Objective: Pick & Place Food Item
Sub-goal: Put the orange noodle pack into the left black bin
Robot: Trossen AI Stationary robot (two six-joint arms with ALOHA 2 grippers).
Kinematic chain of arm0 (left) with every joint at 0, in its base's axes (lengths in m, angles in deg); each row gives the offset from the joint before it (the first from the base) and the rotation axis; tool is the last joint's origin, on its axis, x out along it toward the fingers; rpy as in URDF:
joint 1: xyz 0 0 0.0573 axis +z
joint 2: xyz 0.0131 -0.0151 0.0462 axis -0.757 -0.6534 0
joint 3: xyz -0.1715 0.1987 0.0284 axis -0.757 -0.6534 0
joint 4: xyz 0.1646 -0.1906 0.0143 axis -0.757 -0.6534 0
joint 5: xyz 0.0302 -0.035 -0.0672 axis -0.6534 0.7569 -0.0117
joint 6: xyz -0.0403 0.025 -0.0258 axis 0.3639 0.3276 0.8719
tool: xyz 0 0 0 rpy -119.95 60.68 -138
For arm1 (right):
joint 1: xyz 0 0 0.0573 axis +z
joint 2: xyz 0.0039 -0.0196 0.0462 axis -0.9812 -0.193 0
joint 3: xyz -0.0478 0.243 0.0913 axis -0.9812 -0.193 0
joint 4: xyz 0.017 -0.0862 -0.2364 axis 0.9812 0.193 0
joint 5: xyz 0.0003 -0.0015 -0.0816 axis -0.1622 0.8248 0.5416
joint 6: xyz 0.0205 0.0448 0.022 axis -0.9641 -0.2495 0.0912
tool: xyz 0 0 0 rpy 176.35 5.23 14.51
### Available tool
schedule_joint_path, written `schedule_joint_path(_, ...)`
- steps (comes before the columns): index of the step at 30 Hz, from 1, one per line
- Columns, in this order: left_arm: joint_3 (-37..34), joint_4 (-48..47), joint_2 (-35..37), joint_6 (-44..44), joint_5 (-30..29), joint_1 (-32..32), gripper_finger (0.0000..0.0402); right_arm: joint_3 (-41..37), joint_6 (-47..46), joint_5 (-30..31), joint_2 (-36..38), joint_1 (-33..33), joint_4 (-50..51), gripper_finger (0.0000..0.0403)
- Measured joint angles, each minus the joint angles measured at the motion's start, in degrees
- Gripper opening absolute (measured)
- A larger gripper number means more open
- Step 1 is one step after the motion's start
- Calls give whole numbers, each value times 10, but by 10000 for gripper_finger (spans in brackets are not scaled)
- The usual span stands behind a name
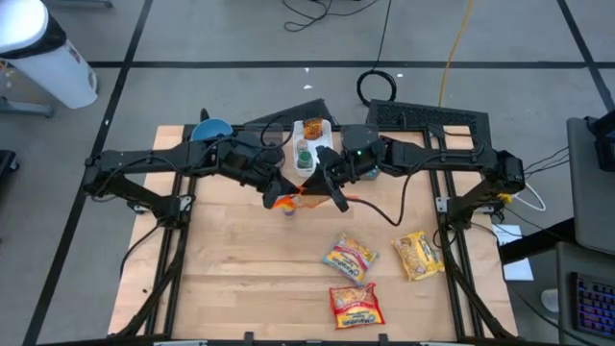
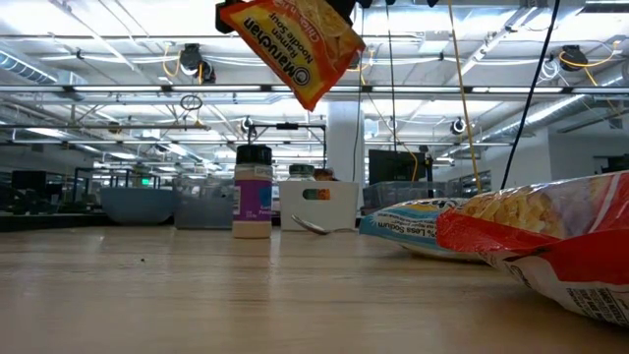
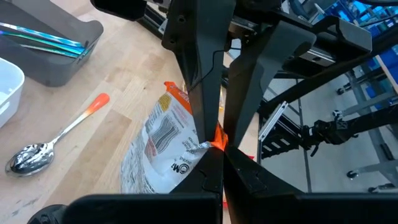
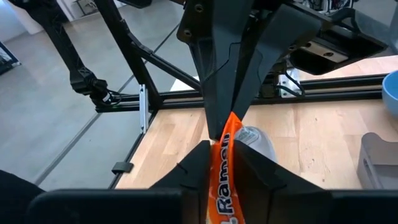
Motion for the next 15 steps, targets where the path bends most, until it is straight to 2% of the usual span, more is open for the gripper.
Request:
schedule_joint_path(7, 0, 7, 0, 0, 0, 0, 0, 0, 6, 1, 0, 0, 0, 6)
schedule_joint_path(15, -1, 13, 0, 0, -3, 4, 4, 0, 10, 15, 1, 0, 1, 1)
